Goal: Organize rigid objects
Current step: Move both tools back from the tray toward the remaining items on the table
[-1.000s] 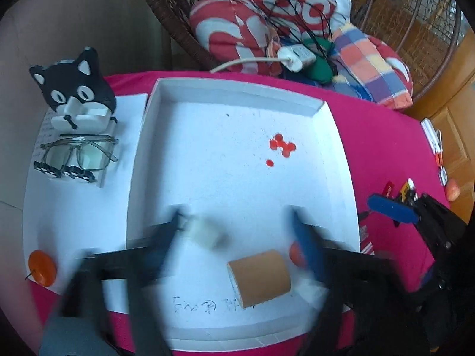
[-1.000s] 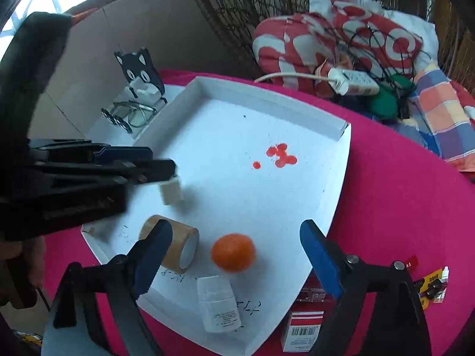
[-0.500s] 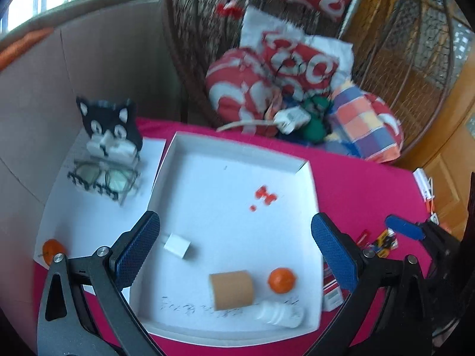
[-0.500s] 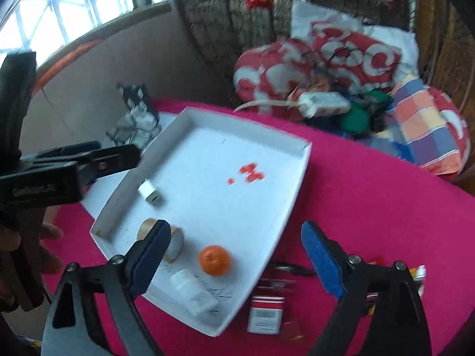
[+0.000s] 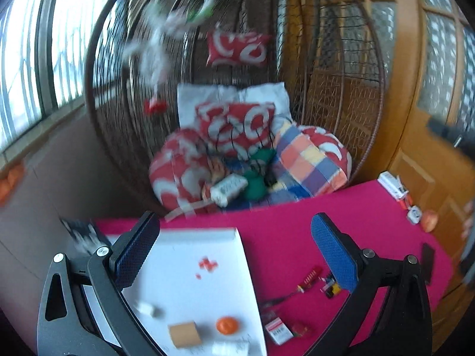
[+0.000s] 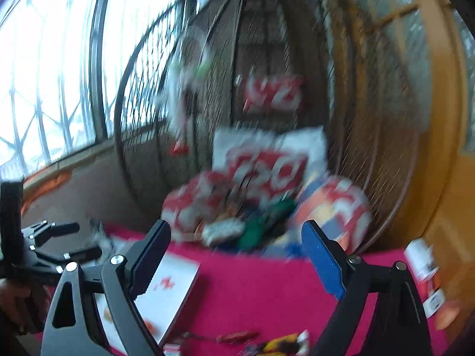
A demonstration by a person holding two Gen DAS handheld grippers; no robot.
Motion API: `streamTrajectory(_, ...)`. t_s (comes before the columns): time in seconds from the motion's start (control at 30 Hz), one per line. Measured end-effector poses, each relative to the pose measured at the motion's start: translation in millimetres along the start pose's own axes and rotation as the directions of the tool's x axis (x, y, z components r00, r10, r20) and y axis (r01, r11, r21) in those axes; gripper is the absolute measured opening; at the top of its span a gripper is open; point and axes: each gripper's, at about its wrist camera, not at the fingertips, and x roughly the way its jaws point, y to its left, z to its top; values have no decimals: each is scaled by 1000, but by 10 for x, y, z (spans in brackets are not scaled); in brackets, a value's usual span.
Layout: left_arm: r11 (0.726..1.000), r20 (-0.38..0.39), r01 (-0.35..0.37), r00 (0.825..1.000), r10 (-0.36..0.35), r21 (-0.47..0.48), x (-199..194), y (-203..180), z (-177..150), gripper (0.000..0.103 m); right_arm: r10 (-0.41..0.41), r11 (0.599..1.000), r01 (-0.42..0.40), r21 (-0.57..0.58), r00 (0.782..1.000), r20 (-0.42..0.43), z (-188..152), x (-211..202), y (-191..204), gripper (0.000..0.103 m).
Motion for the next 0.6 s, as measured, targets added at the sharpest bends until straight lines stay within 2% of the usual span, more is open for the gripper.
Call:
streamTrajectory(0.07,1000,27,13,1000,-13,7,-68,-124,128,103,-68,998,68,-4,994,89,148,-261,-144,90)
streamTrajectory(0.13,997,47,71,996,-71,-1,-128,-227,222,103,-120,993,121,-3,982,144,224,-459,-249,90)
streamTrajectory(0.17,997,59,78,995,-78,-4,-148,-262,246,103,-162,987,163,11,970,181,264,-591,-324,90)
streamTrajectory(0.23,998,99,69,993,-68,-8,-207,-352,285,103,-225,974,220,47,952,208,312,-738,-459,90)
streamTrajectory(0.27,997,111,74,991,-73,-5,-204,-395,296,103,-242,970,232,69,949,200,331,-769,-546,90)
streamTrajectory(0.4,997,46,82,996,-82,3,-6,-540,264,103,-213,971,188,149,961,178,298,-878,-871,90)
streamTrajectory(0.6,992,-53,122,991,-124,-45,355,-745,59,103,-261,946,216,242,950,174,115,-1098,-1262,90)
